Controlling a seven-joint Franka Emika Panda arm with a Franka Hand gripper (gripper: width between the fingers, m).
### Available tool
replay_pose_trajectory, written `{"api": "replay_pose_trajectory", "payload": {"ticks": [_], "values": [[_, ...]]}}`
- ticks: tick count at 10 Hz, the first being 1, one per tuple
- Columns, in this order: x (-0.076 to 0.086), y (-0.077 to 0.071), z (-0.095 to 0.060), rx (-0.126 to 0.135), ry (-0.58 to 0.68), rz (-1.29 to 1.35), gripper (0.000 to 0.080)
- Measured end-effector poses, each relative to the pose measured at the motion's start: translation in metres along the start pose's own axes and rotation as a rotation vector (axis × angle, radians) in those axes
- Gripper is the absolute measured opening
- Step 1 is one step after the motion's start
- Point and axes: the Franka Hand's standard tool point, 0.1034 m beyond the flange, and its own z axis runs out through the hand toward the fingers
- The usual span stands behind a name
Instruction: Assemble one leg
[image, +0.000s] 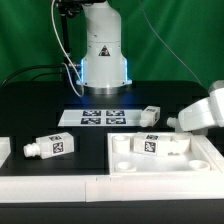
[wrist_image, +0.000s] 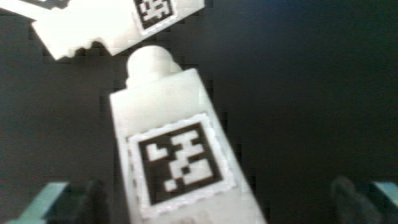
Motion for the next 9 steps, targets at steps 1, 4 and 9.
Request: {"api": "replay_pose_trajectory", "payload": {"ticks": [1,4,9], "values": [[0.0,0.0,0.0,0.001,0.0,0.001,0.0553],[0.0,0.002,0.001,0.003,-0.001,0.002,0.0285],[-0.043,0.069,-0.05,0.138,0.015,0.032,0.0285]]}}
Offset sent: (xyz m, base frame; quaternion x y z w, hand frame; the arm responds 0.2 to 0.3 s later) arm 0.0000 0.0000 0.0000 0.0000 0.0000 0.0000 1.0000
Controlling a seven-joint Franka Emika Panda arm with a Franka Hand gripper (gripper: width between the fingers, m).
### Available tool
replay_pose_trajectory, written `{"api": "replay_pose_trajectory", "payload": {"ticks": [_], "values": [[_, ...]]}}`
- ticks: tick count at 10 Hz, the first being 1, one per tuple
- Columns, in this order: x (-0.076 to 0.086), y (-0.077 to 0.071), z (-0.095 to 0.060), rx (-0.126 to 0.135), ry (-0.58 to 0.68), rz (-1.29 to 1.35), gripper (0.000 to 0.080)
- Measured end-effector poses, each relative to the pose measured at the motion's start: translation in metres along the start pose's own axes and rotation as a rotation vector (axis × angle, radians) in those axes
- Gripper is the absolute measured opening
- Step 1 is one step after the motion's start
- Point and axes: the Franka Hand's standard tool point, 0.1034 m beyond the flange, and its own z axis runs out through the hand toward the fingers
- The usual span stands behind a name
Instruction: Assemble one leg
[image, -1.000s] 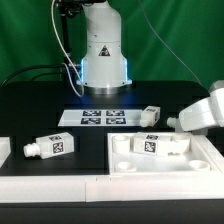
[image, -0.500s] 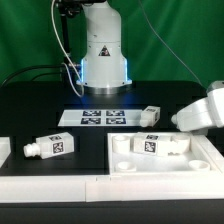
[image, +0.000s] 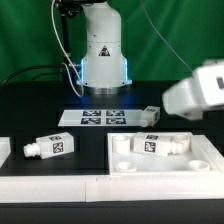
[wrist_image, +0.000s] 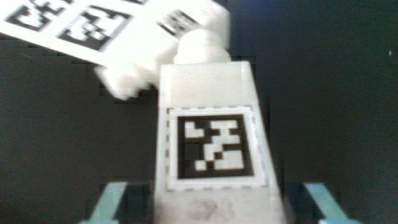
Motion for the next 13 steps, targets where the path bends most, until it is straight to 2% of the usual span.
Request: {"api": "replay_pose_trajectory", "payload": {"ticks": [2,3,4,5,7,8,9,10,11,12,13], "values": [[-0.017,0.041,-0.03,0.061,0.059,0.039,0.0285],[-0.017,0.061,-0.043,0.079,0.122,0.063,0.0285],[-0.008,0.072,-0.054,0.062,0.25,0.062,0.0285],[-0.011,0.07,-0.053,0.06,0.309,0.062,0.0285],[-0.006,0.071,-0.058,0.054,0.458,0.066,0.0285],[-0.003,0.072,-0.066,0.066,0.543,0.069,0.0285],[-0.003,0.072,-0.084,0.176,0.588,0.07,0.0285],[0.004,0.083,-0.108,0.22,0.696,0.086,0.0285],[0.004,0.087,-0.122,0.217,0.821,0.115,0.0285],[0.001,0.086,-0.124,0.209,0.966,0.144,0.0285],[-0.003,0.081,-0.114,0.197,1.044,0.169,0.0285]]}}
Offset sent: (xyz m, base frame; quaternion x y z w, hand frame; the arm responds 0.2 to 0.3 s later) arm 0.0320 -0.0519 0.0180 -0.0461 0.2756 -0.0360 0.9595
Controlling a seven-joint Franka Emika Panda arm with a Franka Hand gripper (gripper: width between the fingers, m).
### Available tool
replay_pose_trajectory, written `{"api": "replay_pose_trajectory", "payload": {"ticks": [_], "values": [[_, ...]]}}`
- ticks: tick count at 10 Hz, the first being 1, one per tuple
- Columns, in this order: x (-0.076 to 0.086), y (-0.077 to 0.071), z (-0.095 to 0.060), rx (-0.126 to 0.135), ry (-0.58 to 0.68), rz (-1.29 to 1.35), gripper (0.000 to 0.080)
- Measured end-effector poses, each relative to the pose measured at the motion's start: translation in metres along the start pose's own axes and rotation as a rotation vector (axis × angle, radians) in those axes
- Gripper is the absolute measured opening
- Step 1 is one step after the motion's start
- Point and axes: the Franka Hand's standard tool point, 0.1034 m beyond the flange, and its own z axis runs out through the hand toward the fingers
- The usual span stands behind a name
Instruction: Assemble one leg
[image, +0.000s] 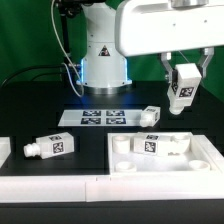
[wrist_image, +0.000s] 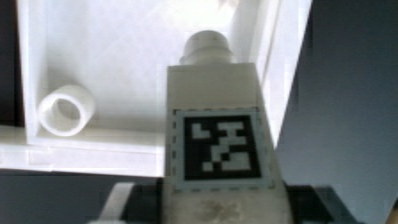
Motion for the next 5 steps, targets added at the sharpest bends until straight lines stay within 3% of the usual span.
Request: {"api": "replay_pose_trajectory", "payload": {"ticks": [5], "values": [[0.018,0.013,0.012,-0.063,0.382,-0.007,0.0286]]}}
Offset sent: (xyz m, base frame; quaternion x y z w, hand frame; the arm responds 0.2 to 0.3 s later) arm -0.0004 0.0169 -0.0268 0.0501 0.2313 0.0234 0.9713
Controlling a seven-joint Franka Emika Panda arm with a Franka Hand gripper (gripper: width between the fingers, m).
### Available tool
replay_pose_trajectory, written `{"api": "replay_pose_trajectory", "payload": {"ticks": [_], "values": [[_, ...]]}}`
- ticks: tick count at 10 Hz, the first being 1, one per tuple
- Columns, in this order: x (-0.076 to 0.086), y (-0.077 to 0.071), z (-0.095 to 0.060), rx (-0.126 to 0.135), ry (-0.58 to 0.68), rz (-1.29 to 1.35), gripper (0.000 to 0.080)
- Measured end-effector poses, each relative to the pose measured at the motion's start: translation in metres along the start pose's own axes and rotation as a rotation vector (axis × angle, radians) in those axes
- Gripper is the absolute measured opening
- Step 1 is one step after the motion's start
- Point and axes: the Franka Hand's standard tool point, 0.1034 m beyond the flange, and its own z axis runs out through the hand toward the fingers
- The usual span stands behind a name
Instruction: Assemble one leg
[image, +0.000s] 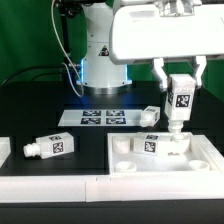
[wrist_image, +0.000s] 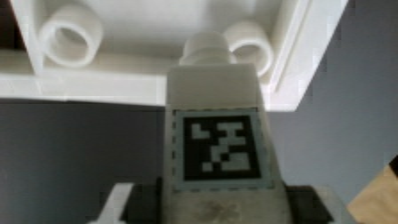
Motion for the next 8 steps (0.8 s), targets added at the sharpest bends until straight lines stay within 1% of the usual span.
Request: {"api": "replay_pose_trajectory", "payload": {"ticks": [1,2,6,7,8], "values": [[0.01,0.003,0.006,-0.011,0.049,0.001,0.0286],[0.016,0.0,0.011,-0.01,0.065,0.0,0.0286],[0.013,0.0,0.013,-0.01,0.058,-0.003,0.0286],[0.009,-0.011,0.02,-0.007,0.072,-0.011,0.0286],[0.006,-0.015,0.027,-0.005,0.066,-0.02,0.0286]]}}
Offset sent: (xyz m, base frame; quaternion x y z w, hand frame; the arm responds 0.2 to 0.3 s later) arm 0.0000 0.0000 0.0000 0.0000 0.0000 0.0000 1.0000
